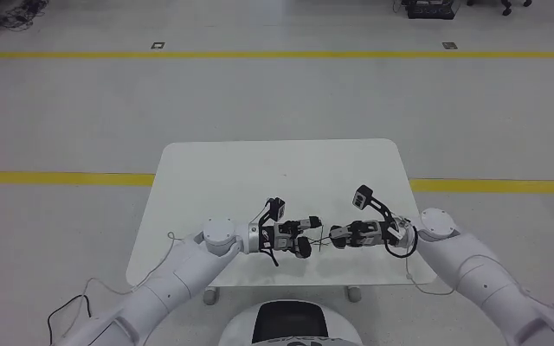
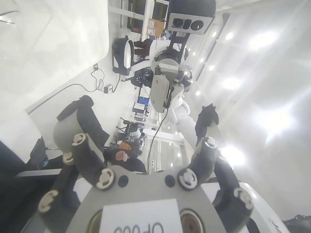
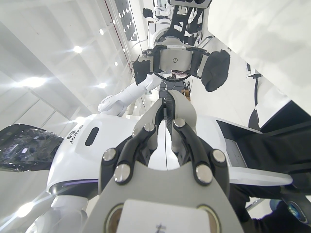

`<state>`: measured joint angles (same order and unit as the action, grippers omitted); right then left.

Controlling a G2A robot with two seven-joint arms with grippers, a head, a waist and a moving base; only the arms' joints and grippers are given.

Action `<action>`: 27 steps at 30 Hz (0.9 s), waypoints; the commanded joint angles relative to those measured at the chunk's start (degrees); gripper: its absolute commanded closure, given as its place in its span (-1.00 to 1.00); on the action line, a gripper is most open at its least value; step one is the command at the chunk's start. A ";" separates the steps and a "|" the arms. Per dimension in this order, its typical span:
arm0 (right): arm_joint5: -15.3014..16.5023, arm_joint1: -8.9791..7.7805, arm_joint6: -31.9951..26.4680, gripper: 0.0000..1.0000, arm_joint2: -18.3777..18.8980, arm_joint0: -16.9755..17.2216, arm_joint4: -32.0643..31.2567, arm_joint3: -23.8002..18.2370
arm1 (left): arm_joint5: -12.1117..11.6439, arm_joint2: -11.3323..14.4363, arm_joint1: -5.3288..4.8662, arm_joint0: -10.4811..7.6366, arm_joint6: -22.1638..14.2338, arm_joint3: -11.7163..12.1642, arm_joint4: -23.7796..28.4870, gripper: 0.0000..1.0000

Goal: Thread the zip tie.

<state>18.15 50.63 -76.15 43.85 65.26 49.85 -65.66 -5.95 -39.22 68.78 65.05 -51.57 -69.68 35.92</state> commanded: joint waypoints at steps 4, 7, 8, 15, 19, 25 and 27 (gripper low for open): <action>-0.41 0.28 0.36 1.00 0.68 0.35 -0.65 -0.16 | -0.13 0.18 0.00 -0.01 -0.56 -0.10 -0.13 -1.00; -0.65 0.50 0.29 1.00 1.02 0.51 -0.93 -0.22 | -0.07 0.23 0.00 -0.07 -0.69 -0.04 -0.14 -1.00; -0.74 0.59 0.24 1.00 1.16 0.54 -1.04 -0.22 | -0.04 0.26 0.01 -0.10 -0.74 -0.02 -0.15 -1.00; -1.27 1.04 0.43 1.00 2.04 0.73 -1.90 -0.19 | -0.04 0.45 0.04 -0.23 -1.04 0.03 -0.21 -0.82; -1.92 1.24 0.87 1.00 2.55 0.80 -2.66 -0.21 | -0.15 0.38 0.01 -0.24 -1.12 -0.08 -0.10 -0.80; -2.68 1.57 1.37 1.00 3.22 1.03 -3.59 -0.34 | -0.27 0.21 -0.10 -0.10 -1.39 -0.32 0.07 -0.86; -2.69 1.67 1.34 1.00 3.45 1.15 -3.64 -0.39 | -0.16 0.20 -0.12 -0.09 -1.38 -0.35 0.01 -0.84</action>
<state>15.46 52.26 -74.78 47.21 66.36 46.22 -66.03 -6.19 -39.02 68.67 64.96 -52.96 -70.01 35.98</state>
